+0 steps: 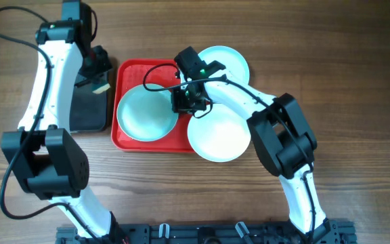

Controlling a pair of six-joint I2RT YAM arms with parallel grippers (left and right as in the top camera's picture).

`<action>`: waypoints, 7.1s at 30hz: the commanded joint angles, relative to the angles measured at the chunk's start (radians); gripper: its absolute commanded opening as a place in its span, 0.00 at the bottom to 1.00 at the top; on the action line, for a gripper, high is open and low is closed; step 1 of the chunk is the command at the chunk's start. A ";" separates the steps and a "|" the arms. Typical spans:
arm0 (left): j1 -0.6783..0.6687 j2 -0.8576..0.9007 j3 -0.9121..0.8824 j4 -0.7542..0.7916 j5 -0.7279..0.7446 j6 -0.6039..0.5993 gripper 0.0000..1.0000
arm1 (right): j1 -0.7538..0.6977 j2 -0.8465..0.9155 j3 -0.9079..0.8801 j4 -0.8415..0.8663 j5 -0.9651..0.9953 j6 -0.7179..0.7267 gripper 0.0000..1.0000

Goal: Clean dirty plates on tray and stack at the side

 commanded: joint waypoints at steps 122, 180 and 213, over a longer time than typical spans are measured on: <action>-0.065 -0.013 -0.013 0.019 0.123 0.006 0.04 | -0.874 -0.612 -0.547 -0.111 -0.062 -0.312 0.39; -0.065 -0.013 -0.013 0.018 0.123 0.006 0.04 | -0.027 -0.573 -0.547 0.138 0.273 0.159 0.04; -0.065 -0.013 -0.028 -0.007 0.180 0.049 0.04 | 0.016 -0.263 -0.402 0.389 0.135 0.072 0.26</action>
